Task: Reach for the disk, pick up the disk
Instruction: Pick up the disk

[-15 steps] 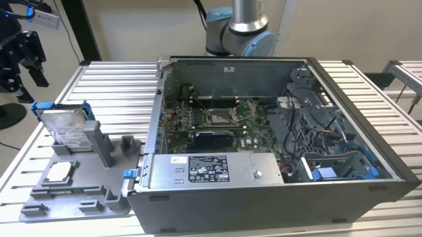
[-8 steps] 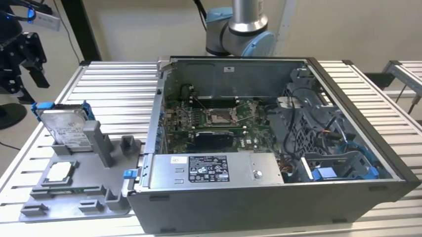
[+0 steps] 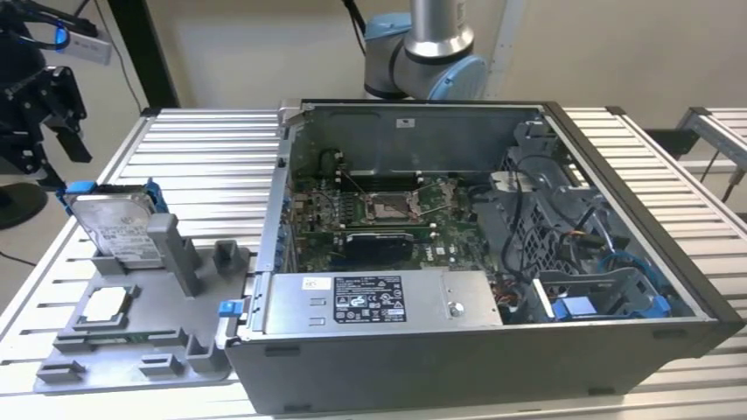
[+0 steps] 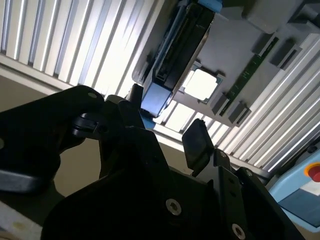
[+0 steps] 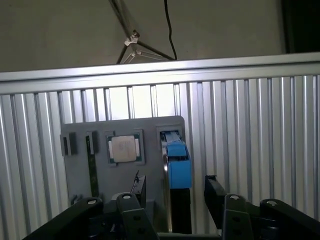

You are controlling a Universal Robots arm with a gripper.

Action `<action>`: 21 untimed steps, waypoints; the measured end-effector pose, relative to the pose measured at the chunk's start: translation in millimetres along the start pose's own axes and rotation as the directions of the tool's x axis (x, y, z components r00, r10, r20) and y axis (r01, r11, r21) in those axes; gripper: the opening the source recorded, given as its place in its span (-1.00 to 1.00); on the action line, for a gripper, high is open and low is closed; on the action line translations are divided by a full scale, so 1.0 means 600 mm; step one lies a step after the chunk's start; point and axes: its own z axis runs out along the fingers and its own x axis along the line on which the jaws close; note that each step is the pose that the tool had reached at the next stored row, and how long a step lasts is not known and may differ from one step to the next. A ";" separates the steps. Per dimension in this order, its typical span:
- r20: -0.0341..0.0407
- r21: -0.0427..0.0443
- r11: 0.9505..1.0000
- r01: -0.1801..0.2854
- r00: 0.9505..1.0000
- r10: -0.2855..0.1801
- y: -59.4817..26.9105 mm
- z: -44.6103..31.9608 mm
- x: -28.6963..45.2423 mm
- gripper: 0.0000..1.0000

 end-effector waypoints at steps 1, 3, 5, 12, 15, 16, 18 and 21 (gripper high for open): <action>0.000 0.000 1.000 0.000 1.000 0.000 0.000 0.002 0.000 1.00; 0.000 0.000 1.000 0.000 1.000 0.000 0.000 0.006 0.000 1.00; 0.000 0.000 1.000 0.000 1.000 0.000 0.000 0.009 0.000 1.00; 0.000 0.001 1.000 0.001 1.000 -0.001 -0.002 0.019 0.000 1.00; 0.000 0.002 1.000 0.001 1.000 -0.001 -0.002 0.025 0.000 1.00; 0.000 0.003 1.000 0.001 1.000 -0.001 -0.002 0.028 0.000 1.00; 0.000 0.004 1.000 0.001 1.000 -0.001 -0.002 0.034 0.001 1.00; 0.001 0.008 1.000 0.001 1.000 -0.001 -0.002 0.043 0.000 1.00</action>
